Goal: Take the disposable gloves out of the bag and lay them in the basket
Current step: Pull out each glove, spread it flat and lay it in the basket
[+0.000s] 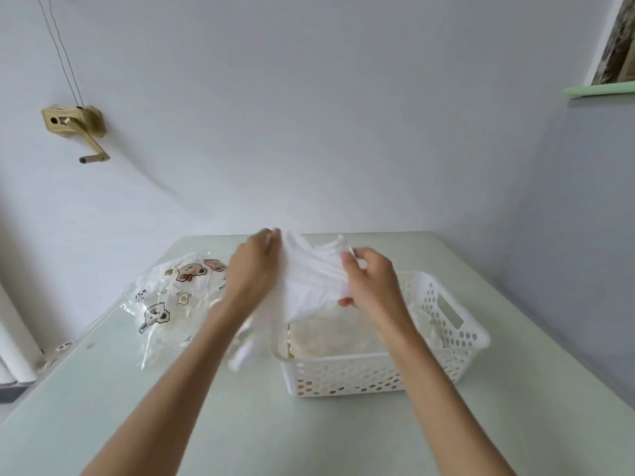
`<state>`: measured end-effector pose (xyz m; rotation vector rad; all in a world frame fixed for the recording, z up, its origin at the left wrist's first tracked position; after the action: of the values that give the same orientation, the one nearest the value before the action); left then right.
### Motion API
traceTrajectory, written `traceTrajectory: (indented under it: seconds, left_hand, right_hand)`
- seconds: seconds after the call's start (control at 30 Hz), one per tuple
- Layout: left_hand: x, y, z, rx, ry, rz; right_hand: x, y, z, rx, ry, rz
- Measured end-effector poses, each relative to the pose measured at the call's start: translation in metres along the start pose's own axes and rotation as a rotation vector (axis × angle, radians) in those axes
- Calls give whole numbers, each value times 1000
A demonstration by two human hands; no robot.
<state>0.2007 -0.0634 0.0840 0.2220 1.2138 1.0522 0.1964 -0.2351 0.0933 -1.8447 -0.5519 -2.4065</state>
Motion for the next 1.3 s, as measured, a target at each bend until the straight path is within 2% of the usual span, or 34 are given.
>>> traceTrajectory:
  seconds: [0.1, 0.23, 0.47, 0.63, 0.73, 0.8, 0.87, 0.93, 1.03, 1.17, 1.3]
  left_hand:
    - [-7, -49, -1, 110, -79, 196]
    - [-21, -89, -1, 256, -172, 356]
    - [-16, -118, 1, 360, -132, 396]
    - [-26, -110, 4, 282, -262, 610]
    - [-28, -98, 6, 76, -505, 761]
    - [-30, -86, 7, 36, -687, 713]
    - [-33, -71, 9, 152, -748, 615]
    - [-27, -62, 9, 399, -665, 497]
    - [-9, -60, -4, 740, -519, 463]
    - [5, -70, -21, 932, -488, 611]
    - [7, -77, -26, 1074, -386, 785]
  right_hand:
    - [-34, 37, -2, 82, -141, -360]
    - [-58, 63, -5, 97, -198, -813]
    - [-62, 78, 9, 53, -204, -1151]
    - [-59, 84, 13, 95, -245, -1320]
    - [-55, 83, 10, 115, -253, -1412]
    - [-54, 82, 9, 117, -224, -1434]
    - [-51, 86, 8, 98, -197, -1396]
    - [-48, 92, 9, 84, -125, -1266]
    - [-49, 93, 13, 294, -137, -1042]
    - [-71, 79, 27, 648, -393, -1064]
    - [-80, 74, 37, 810, -578, -1214]
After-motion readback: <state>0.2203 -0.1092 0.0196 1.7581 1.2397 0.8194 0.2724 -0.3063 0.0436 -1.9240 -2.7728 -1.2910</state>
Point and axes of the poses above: each hand's wrist, its own z-axis towards the middle knuckle, its own y-axis out of the back of the hand, x = y × z, the point moved 1 cm from there along z, towards the middle knuckle, and after that the axes turned 8 degrees about x, right-handed, at the moved point
